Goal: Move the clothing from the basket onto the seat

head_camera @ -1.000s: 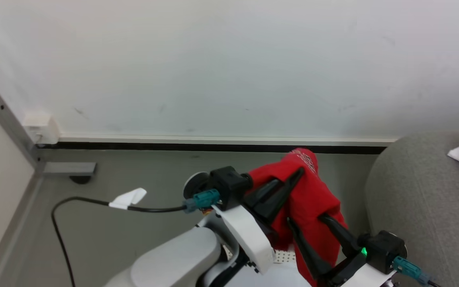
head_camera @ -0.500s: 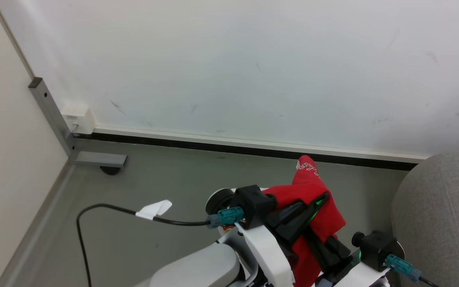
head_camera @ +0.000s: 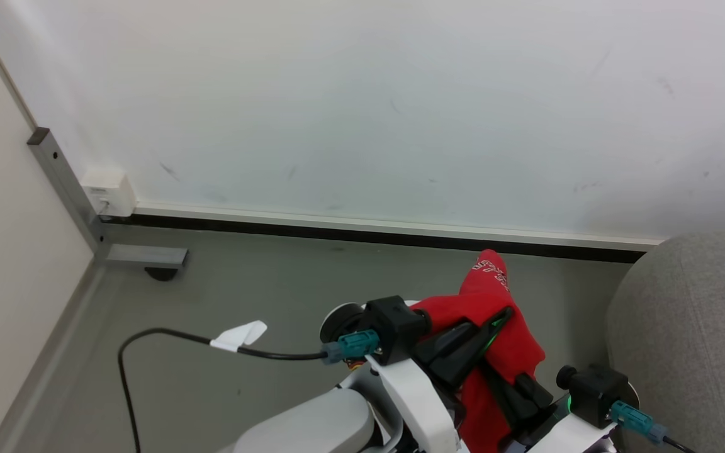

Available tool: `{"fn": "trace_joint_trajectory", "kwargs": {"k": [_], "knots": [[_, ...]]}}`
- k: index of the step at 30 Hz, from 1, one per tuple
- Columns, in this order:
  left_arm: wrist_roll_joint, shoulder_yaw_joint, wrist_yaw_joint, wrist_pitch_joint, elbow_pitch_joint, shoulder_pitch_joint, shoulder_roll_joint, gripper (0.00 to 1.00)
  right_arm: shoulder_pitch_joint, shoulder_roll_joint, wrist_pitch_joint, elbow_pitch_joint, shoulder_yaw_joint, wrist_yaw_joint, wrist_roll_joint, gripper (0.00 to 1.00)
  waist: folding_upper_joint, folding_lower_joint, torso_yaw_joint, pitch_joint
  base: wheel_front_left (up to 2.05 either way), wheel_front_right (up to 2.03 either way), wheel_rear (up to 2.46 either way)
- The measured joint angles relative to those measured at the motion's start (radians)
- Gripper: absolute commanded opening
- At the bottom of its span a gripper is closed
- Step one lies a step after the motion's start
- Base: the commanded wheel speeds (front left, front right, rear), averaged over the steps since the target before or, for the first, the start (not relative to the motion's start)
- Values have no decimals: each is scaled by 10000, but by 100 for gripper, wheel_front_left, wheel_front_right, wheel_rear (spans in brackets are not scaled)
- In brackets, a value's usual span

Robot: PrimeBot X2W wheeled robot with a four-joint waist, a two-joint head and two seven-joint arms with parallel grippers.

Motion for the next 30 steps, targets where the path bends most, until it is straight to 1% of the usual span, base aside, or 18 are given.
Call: {"fn": "trace_joint_trajectory", "kwargs": {"k": [12, 19, 24, 26, 28, 29, 30], "knots": [[-31, 27, 29, -15, 35, 21, 77, 0, -2, -33, 0, -23, 44, 0, 54, 0, -1, 0, -249, -72, 0, 0, 0], [-77, 33, 88, -19, 36, 70, 159, 0, -20, -17, 0, -73, -98, 0, 54, 0, 0, 0, -423, -54, 0, 0, 0], [-98, 38, 161, -15, 69, 85, 176, 0, -155, -42, 0, -192, -382, 0, 48, 0, 0, 0, -631, 35, 0, 0, 0], [-100, 69, 224, -17, 82, 87, 173, 39, -160, -61, 0, -234, -520, 0, 36, 0, 0, 0, -733, 77, 0, 0, 0], [-100, 125, 267, -23, 94, 92, 167, 94, -171, -105, 0, -240, -635, 0, 31, 0, 0, 0, -858, 112, 0, 0, 0], [-100, 144, 268, -27, 100, 95, 163, 100, -172, -121, 2, -242, -686, 0, 21, 0, 0, 0, -926, 127, 0, 0, 0], [-100, 150, 268, -29, 98, 100, 155, 100, -172, -128, 0, -242, -755, 0, 17, 0, 0, 0, -997, 142, 0, 0, 0]]}}
